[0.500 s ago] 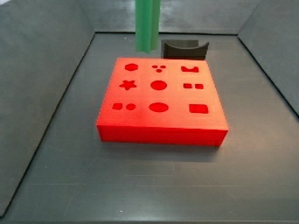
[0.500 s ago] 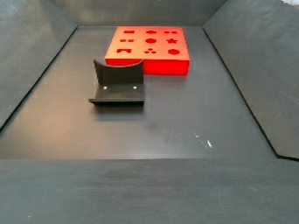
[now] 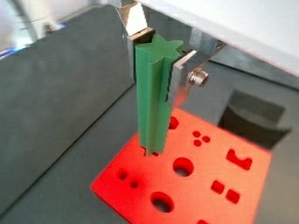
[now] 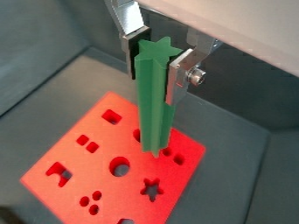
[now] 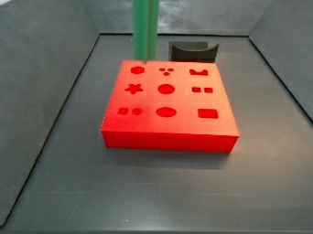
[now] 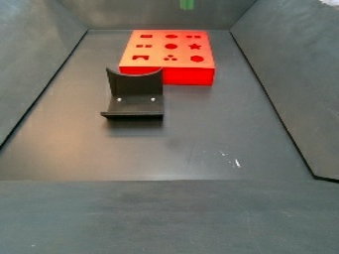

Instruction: Insert the star object.

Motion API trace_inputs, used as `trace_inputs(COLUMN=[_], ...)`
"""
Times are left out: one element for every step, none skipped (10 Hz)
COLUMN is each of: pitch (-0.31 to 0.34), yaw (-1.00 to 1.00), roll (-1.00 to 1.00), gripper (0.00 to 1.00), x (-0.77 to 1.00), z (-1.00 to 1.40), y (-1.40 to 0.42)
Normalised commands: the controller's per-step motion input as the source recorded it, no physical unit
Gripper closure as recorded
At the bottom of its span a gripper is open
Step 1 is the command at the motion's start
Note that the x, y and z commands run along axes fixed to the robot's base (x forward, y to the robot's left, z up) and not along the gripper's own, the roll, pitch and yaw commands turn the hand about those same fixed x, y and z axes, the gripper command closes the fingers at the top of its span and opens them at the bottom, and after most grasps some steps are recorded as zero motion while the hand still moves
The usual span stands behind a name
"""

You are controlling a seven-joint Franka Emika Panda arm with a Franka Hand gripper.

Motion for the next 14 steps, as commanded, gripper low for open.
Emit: trace_inputs(pitch=[-0.08, -0.113, -0.133, -0.12, -0.076, -0.054, 0.0, -0.091, -0.227, -0.24, -0.204, -0.069, 0.0, 0.0], yaw=[-0.81, -0.7, -0.64, -0.56, -0.37, 0.0, -0.01, -0.11, -0.14, -0.12, -0.05, 0.0, 0.0, 0.0], roll=[0.0, 0.0, 0.0, 0.0, -0.01, -0.08, 0.0, -0.05, -0.2, -0.26, -0.28, -0.12, -0.02, 0.0], gripper=[1.0, 1.0, 1.0, 1.0, 1.0, 1.0, 1.0, 1.0, 1.0, 1.0, 1.0, 1.0, 1.0, 1.0], x=[-0.22, -0.14, -0.03, 0.0, -0.12, 0.0, -0.04, -0.09, -0.22, -0.34, -0.15, -0.09, 0.0, 0.06], z=[-0.36, -0.37, -0.36, -0.38, -0.3, 0.0, 0.0, -0.32, -0.54, -0.44, -0.21, -0.01, 0.0, 0.0], y=[0.21, 0.33, 0.41, 0.49, 0.53, 0.17, 0.03, 0.0, -0.01, 0.0, 0.06, 0.01, 0.0, -0.02])
